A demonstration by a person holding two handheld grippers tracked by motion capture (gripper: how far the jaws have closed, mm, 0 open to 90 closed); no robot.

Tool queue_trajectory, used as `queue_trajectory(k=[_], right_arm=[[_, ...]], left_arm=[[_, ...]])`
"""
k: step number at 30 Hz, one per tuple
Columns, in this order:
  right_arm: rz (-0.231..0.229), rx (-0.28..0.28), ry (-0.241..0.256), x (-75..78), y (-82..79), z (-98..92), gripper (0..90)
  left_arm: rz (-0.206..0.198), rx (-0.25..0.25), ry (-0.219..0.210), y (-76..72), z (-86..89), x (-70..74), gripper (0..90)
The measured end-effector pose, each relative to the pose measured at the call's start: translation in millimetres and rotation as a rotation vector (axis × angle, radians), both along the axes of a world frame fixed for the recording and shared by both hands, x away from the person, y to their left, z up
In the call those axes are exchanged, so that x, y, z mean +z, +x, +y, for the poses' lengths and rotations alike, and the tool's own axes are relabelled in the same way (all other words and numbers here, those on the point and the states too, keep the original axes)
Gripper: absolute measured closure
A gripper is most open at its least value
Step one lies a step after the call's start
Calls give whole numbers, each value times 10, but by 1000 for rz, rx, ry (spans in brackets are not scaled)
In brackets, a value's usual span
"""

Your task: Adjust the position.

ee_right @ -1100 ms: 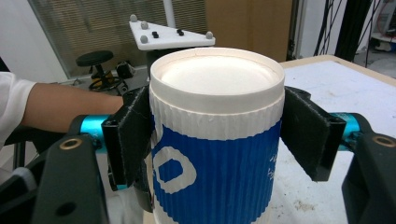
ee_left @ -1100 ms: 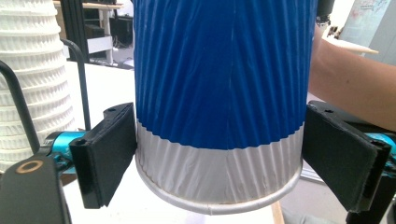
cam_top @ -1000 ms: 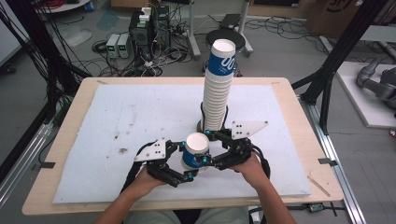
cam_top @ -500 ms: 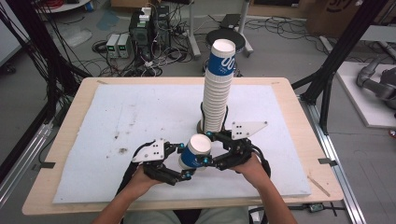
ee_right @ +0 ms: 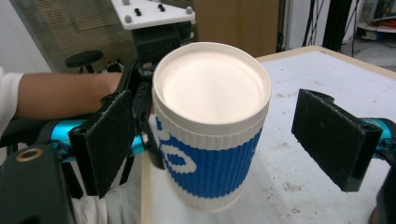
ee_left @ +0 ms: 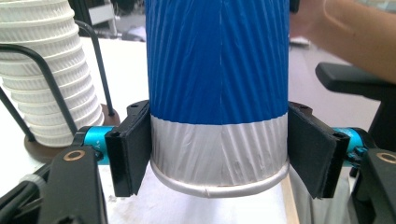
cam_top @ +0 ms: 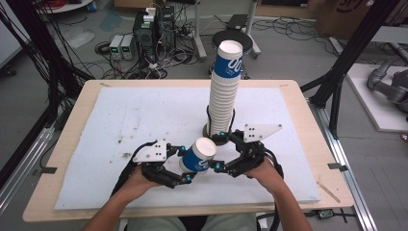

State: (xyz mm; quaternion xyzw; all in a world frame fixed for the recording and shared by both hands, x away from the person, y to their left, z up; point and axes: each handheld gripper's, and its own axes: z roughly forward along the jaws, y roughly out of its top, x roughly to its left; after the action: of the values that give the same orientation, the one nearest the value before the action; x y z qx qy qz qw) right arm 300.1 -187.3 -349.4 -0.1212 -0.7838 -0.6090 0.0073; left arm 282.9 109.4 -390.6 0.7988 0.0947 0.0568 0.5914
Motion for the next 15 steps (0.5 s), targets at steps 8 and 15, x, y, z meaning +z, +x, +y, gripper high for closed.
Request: queue_trajectory(k=[8,15], right_arm=[[-81,29,-138,275,27,-26,142],[-135,68,-315,428,116,92,142]], left_arm=[[-18,-8,128,48,23,193,287],[-13,-21,226,100,11,299,287]])
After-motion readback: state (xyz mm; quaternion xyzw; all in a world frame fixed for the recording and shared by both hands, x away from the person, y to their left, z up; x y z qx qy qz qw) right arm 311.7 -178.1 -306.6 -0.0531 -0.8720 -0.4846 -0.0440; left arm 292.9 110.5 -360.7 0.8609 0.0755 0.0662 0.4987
